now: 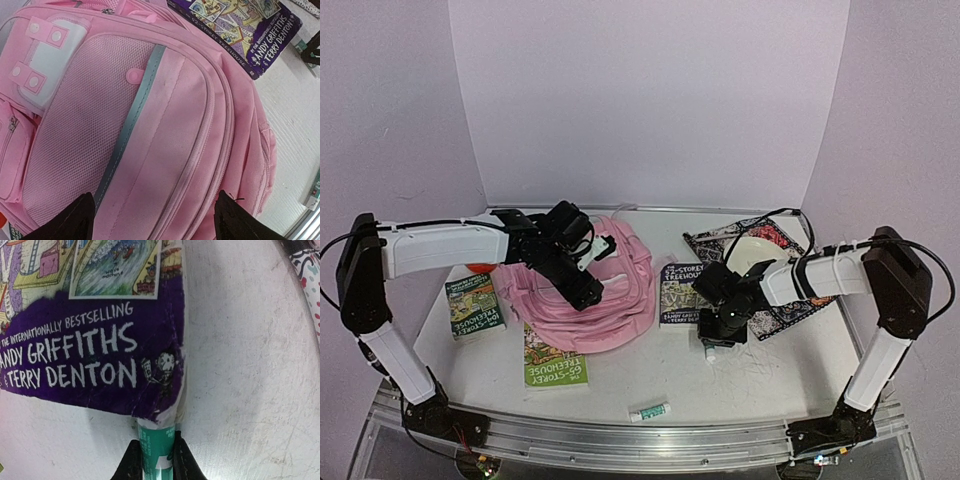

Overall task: Pack the student bag
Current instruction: Grab the glue stick from the center of the board.

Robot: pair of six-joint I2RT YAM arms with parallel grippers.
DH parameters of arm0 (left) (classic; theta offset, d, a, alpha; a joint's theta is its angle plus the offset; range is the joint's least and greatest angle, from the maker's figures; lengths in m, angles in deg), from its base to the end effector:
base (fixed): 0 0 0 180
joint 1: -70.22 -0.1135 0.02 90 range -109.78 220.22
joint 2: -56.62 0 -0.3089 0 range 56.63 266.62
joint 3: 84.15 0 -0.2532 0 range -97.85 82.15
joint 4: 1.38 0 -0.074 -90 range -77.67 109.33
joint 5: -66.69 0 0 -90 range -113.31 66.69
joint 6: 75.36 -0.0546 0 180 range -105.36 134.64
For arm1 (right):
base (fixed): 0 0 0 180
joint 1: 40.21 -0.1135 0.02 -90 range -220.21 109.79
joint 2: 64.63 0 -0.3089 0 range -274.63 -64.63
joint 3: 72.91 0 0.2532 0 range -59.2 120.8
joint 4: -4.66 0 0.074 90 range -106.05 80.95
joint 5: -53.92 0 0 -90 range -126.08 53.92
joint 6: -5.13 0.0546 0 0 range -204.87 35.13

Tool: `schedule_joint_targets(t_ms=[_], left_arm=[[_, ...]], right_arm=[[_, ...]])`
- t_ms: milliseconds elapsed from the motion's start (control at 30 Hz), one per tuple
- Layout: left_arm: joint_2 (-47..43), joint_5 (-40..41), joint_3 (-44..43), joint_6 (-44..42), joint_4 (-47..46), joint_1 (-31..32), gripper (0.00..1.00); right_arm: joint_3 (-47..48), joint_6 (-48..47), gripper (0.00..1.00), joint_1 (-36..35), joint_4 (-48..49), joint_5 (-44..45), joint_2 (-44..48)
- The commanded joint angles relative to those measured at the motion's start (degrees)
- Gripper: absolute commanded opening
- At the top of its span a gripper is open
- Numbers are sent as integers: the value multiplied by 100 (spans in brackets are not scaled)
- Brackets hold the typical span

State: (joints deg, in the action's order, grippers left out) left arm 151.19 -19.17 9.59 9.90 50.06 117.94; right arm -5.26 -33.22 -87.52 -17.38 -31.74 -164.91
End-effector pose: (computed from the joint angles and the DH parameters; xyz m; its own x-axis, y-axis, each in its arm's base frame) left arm 0.2450 -0.2636 0.2739 -0.5202 0.6946 -0.4969 0.7591 0.6427 0.1038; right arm 0.2489 0.2638 0.1761 -0.8947 0.1834 -0.4072 -0.0025 0.9097 0.4152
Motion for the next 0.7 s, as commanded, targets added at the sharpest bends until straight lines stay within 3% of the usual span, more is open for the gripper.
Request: schedule_joint_targets(t_ms=[0, 333, 667], left_arm=[[140, -78, -310, -174, 146, 127, 85], [534, 775, -557, -136, 291, 176, 79], [642, 1570, -816, -10, 431, 173, 55]], right_arm=[[-104, -139, 0, -26, -275, 128, 274], [-23, -367, 0, -25, -233, 155, 790], [182, -514, 0, -25, 29, -69, 1150]])
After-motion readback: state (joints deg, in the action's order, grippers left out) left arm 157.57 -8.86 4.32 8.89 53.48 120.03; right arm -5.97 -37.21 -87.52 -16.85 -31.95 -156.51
